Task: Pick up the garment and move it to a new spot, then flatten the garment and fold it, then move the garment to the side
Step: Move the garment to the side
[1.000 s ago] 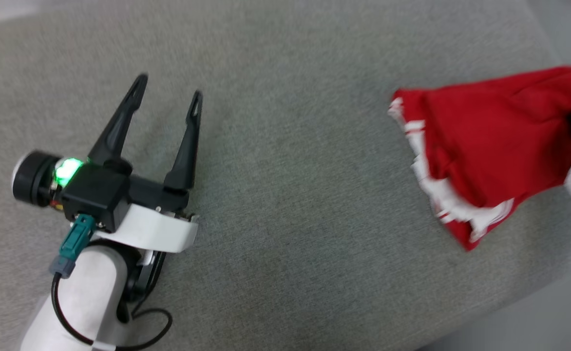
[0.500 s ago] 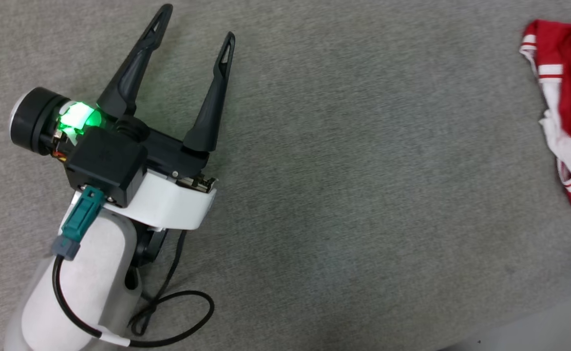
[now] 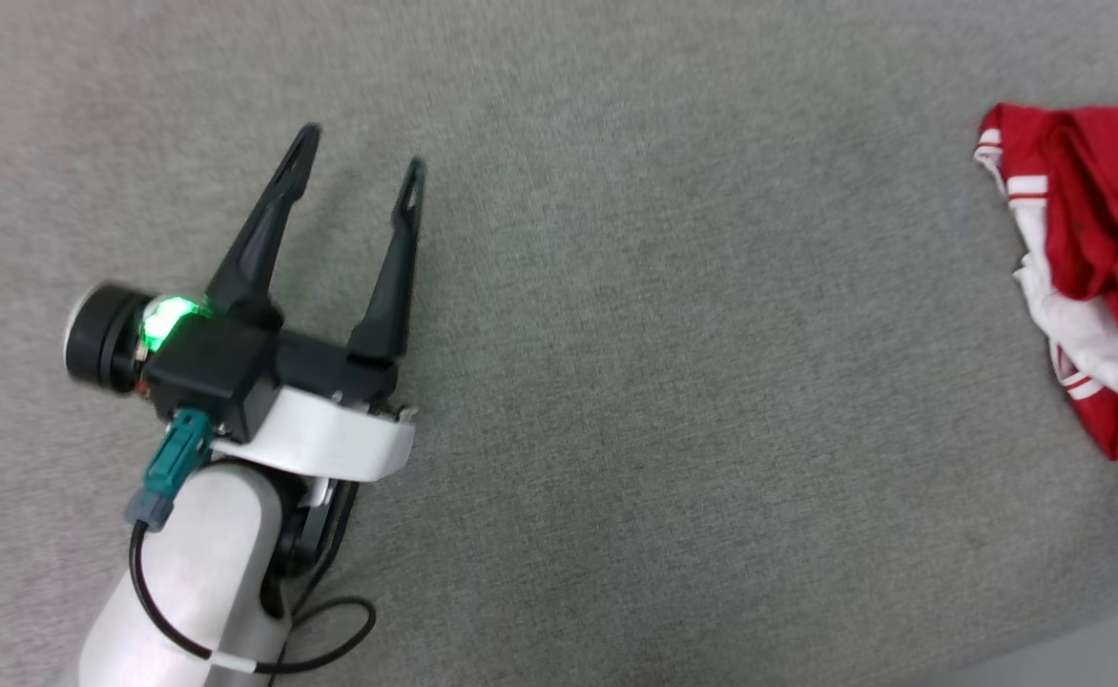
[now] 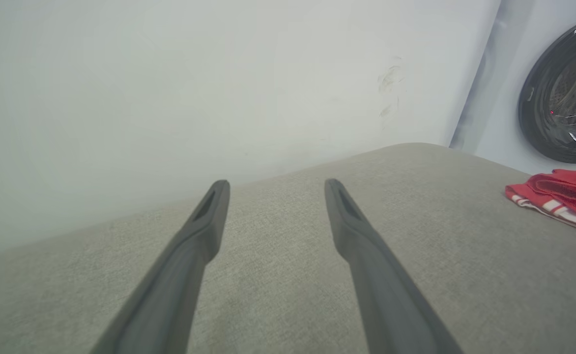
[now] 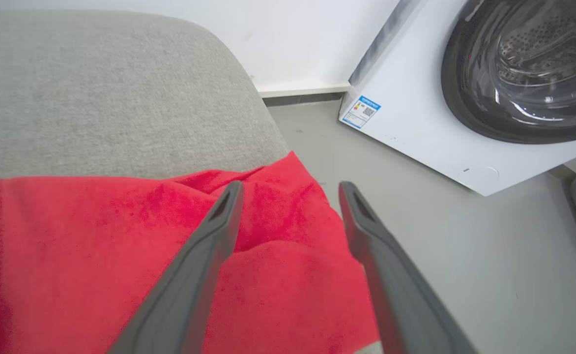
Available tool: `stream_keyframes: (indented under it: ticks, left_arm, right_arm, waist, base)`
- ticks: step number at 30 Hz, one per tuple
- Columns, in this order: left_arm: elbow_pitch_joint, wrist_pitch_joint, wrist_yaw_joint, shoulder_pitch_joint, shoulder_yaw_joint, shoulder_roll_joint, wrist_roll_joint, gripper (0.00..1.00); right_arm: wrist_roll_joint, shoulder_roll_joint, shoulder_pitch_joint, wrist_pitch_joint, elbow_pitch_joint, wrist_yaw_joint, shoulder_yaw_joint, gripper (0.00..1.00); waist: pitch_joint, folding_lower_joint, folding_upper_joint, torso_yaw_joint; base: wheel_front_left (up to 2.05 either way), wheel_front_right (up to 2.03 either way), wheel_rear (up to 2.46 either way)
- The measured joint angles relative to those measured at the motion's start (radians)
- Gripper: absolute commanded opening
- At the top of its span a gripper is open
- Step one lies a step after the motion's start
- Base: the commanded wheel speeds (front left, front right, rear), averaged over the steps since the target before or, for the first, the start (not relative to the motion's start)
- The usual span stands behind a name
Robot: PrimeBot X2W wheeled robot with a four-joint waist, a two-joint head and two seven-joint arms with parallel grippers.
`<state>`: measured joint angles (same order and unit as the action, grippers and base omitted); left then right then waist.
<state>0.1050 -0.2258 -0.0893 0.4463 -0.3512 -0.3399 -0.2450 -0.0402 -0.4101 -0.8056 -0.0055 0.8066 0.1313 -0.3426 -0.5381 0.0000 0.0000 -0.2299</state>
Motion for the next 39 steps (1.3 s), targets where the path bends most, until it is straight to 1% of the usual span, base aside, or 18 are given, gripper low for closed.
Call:
stream_keyframes:
  ticks: [5, 9, 15, 19, 24, 30, 34, 39]
  left_arm:
    - [-0.043, -0.016, -0.04, -0.103, 0.04, 0.006, -0.036, 1.0]
    - [-0.065, -0.024, -0.071, -0.174, 0.069, 0.013, -0.057, 1.0]
    - [-0.088, -0.03, -0.108, -0.276, 0.118, 0.017, -0.088, 1.0]
    - [-0.097, -0.033, -0.123, -0.326, 0.14, 0.019, -0.103, 1.0]
    - [-0.118, -0.034, -0.131, -0.372, 0.156, 0.025, -0.112, 1.0]
    - [-0.149, -0.034, -0.123, -0.419, 0.163, 0.024, -0.119, 1.0]
    - [-0.161, -0.034, -0.116, -0.452, 0.157, 0.022, -0.117, 1.0]
    - [-0.179, -0.034, -0.106, -0.483, 0.141, 0.025, -0.111, 1.0]
  right_arm:
    - [0.01, 0.06, 0.095, -0.02, -0.122, 0.0, 0.051, 1.0]
    - [0.045, 0.1, 0.213, -0.006, -0.261, 0.0, 0.084, 1.0]
    - [0.111, 0.162, 0.407, 0.016, -0.484, 0.0, 0.148, 1.0]
    - [0.148, 0.197, 0.518, 0.021, -0.588, 0.0, 0.186, 1.0]
    - [0.188, 0.243, 0.603, 0.023, -0.666, 0.0, 0.241, 1.0]
    - [0.214, 0.284, 0.686, 0.015, -0.73, 0.0, 0.286, 1.0]
    - [0.213, 0.301, 0.75, 0.027, -0.775, 0.0, 0.307, 1.0]
    - [0.197, 0.317, 0.83, 0.05, -0.845, 0.0, 0.304, 1.0]
  waist:
    - [0.107, 0.0, 0.0, 0.009]
    - [0.19, -0.0001, 0.0, 0.025]
    - [0.29, -0.0002, 0.0, 0.065]
    - [0.336, -0.0002, 0.0, 0.103]
    - [0.386, -0.0002, 0.0, 0.151]
    - [0.453, -0.0002, 0.0, 0.197]
    - [0.501, -0.0002, 0.0, 0.215]
    - [0.555, -0.0003, 0.0, 0.226]
  base:
    - [0.0, 0.0, 0.0]
    - [0.0, 0.0, 0.0]
    - [0.0, 0.0, 0.0]
    - [0.0, 0.0, 0.0]
    - [0.0, 0.0, 0.0]
    - [0.0, 0.0, 0.0]
    - [0.0, 0.0, 0.0]
    - [0.0, 0.0, 0.0]
